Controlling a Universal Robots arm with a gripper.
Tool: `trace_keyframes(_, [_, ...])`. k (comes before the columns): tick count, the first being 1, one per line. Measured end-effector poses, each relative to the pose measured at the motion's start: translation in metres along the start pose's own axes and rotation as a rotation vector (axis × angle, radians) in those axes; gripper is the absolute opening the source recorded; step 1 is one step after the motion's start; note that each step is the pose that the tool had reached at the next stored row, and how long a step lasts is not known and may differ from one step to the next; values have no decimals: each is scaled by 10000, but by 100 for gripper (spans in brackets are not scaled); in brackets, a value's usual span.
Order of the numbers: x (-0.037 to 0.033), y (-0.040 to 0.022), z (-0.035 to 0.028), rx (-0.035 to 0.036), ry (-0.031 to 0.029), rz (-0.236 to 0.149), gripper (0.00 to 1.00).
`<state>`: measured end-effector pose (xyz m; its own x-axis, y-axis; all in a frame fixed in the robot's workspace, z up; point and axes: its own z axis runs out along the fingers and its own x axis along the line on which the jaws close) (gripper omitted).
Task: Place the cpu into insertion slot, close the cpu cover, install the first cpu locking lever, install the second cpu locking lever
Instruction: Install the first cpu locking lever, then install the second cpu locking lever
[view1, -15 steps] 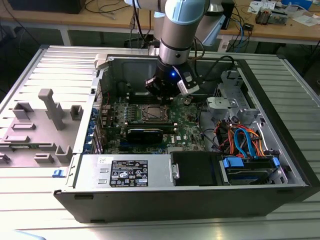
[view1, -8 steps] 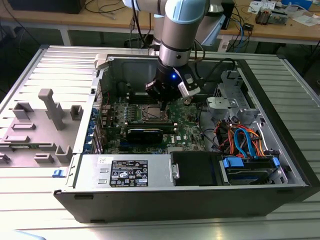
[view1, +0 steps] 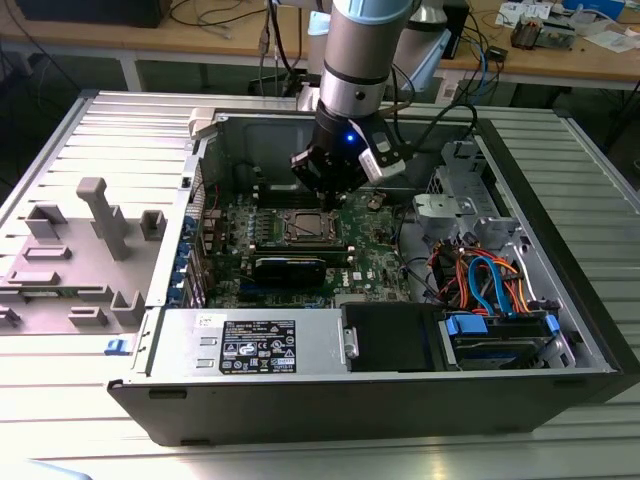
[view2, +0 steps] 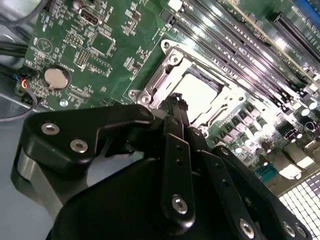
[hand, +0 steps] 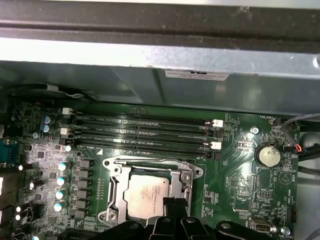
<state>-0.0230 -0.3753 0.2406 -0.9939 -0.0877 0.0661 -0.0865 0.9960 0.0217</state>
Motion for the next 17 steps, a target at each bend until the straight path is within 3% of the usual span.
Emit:
trace_keyframes(5, [1,-17,-2,2,2,-1,11])
trace_keyframes(9, [10,-139,8,-45,-2,-1,11])
trace_keyframes(13, [17,-234,26,-303,-25,-18,11])
trace_keyframes(16, [23,-309,35,-455,-38,-29,11])
trace_keyframes(17, [26,-353,39,-546,-46,-35,11])
